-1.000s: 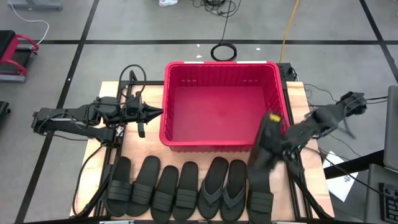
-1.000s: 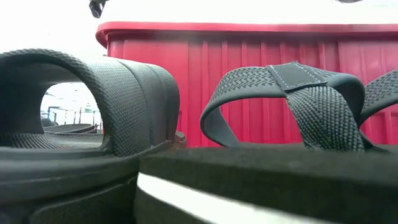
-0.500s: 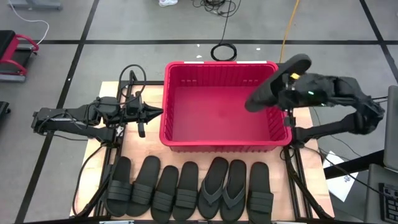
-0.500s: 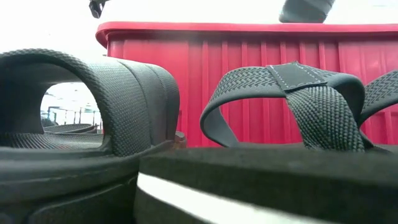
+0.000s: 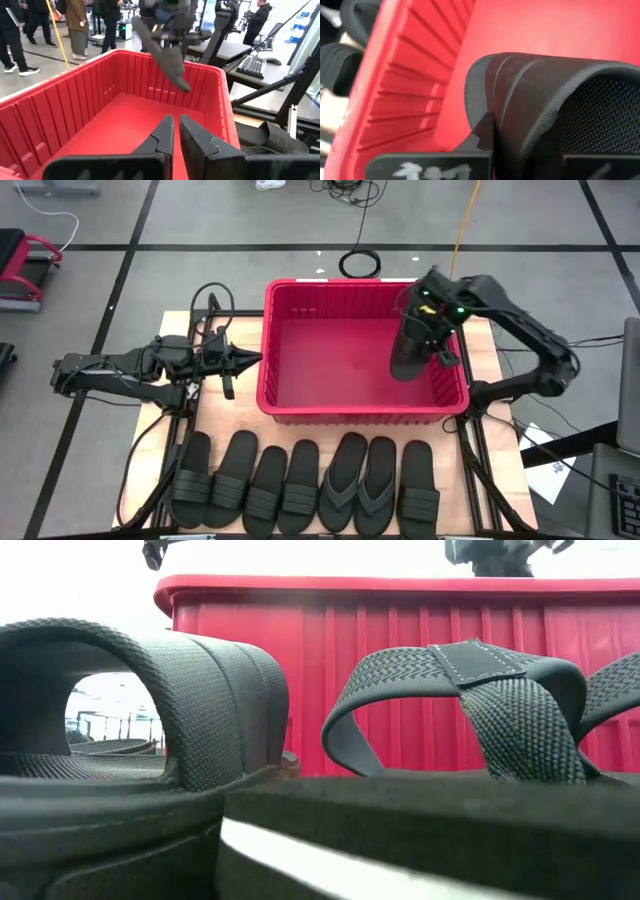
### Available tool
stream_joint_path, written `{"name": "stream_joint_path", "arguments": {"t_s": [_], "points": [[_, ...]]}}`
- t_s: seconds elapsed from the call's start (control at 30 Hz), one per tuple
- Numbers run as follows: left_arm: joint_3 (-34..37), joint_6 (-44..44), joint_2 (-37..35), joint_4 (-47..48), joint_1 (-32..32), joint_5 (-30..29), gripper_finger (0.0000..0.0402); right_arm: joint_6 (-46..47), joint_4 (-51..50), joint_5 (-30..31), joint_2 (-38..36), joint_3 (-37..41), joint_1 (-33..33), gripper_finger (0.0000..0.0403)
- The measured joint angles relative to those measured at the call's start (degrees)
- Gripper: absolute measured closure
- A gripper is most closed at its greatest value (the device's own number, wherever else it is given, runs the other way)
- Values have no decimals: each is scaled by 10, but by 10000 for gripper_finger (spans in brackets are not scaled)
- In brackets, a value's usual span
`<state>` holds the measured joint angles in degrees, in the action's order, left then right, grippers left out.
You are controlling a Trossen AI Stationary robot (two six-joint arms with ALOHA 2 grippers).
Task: Pick and place slides into bin
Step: Put the black slide into the red container
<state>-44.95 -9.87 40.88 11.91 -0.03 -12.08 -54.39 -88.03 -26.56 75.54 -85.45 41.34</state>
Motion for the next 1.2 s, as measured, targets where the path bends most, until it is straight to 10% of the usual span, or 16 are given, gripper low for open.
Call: {"name": "stream_joint_path", "arguments": {"t_s": [1.2], "points": [[0,7,0,17,0,-14,376,-65,137,54,111,256,30,400]]}}
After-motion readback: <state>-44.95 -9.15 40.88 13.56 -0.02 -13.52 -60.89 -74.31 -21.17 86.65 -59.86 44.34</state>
